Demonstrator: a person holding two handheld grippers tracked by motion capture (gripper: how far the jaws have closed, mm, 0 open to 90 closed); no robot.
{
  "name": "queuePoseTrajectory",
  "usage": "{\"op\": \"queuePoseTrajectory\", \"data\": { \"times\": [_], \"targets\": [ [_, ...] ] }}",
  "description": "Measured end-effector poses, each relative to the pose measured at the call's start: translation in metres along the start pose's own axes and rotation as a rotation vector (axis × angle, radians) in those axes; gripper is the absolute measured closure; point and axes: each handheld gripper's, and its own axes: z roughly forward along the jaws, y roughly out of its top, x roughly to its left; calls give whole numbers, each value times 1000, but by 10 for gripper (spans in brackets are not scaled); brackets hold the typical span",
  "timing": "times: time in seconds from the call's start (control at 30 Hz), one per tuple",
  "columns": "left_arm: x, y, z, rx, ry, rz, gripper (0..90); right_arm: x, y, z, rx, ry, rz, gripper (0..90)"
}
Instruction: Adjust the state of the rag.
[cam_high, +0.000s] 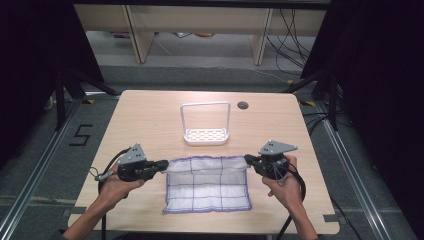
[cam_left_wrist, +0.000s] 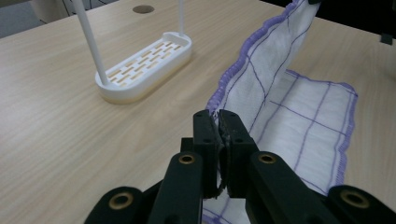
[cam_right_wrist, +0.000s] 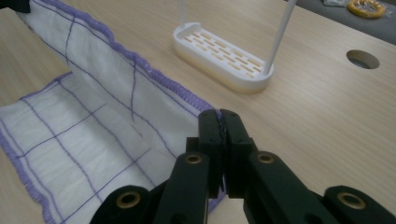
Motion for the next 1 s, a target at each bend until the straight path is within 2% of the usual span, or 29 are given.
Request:
{"op": "queuePoseTrajectory", "data": {
  "times": [0.03,0.07,0.1,0.17,0.2,0.23,0.3,0.4,0.43,0.47,0.5,0.6,0.67,0.73,0.77,0.83,0.87,0.9,0.93,0.97,1.0],
  "targets": [
    [-3,-3,0,0,-9,0,857,6,-5,-3,0,2,-16,889],
    [-6,-6,-1,9,-14,10,857,6,-5,-3,0,2,-16,889],
    [-10,-9,-1,18,-19,15,856,12,-11,-5,14,3,-17,889],
    [-16,-15,-1,22,-33,14,856,15,-14,-6,16,12,-23,889],
    [-19,-18,-2,25,-41,23,856,18,-18,-7,29,15,-5,889],
    [-24,-23,-2,38,-41,41,855,20,-24,-8,35,17,-11,888],
    [-26,-25,-2,43,-37,50,855,20,-28,-8,34,21,-27,888],
    [-28,-31,-2,69,-49,52,854,24,-38,-7,60,40,-6,888],
    [-30,-34,-2,75,-49,54,854,26,-42,-7,60,39,-14,888],
    [-31,-36,-1,75,-52,59,854,28,-46,-6,71,40,-16,887],
    [-35,-41,0,98,-62,71,853,30,-51,-6,83,49,-16,888],
    [-40,-46,2,109,-69,80,851,32,-56,-7,90,58,-10,887],
    [-47,-54,6,117,-88,87,848,35,-64,-7,107,68,-8,885],
    [-48,-56,6,133,-85,99,846,35,-67,-7,109,66,-21,884],
    [-51,-60,8,155,-92,122,844,39,-72,-7,122,85,-13,880],
    [-52,-61,9,157,-93,118,838,40,-74,-7,127,93,-14,876],
    [-52,-62,10,162,-91,109,822,41,-77,-7,133,94,-17,864],
    [-51,-63,10,172,-98,106,772,46,-82,-8,173,101,6,785],
    [-51,-63,10,172,-98,106,755,45,-84,-8,164,101,-8,748],
    [-52,-64,10,179,-105,101,755,45,-84,-8,164,101,-8,748],
    [-52,-64,9,189,-112,87,711,46,-86,-10,165,103,5,707]
  ]
}}
